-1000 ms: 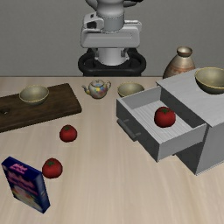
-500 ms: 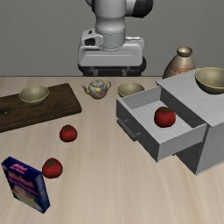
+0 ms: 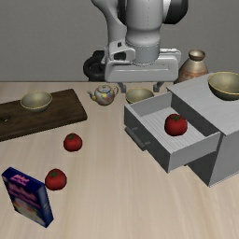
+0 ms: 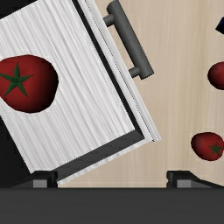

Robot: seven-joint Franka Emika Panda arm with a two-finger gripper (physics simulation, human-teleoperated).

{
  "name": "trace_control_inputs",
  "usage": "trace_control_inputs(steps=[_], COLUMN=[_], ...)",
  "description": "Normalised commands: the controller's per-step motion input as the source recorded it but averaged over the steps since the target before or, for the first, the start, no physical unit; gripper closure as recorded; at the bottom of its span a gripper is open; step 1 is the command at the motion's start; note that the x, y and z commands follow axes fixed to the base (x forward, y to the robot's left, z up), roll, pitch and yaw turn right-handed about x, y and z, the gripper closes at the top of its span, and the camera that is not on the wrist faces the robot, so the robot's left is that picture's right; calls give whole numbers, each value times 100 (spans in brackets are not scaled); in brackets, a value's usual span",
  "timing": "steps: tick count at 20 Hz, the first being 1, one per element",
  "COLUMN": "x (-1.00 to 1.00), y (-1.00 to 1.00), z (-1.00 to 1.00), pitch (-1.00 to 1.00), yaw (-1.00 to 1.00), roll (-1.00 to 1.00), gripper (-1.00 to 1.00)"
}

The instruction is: Pick the tomato in the top layer of the drawer and place it on the bowl between the vase and the teapot

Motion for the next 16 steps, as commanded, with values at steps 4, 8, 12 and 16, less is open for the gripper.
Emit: trace_control_inputs(steps=[4, 8, 12, 16], x=[0, 100, 25, 0], y=[100, 0, 75, -25], z=[0, 0, 0, -75], pitch=[0, 0, 0, 0], yaw=[0, 0, 0, 0], roll=[0, 0, 0, 0], gripper=[-100, -100, -100, -100])
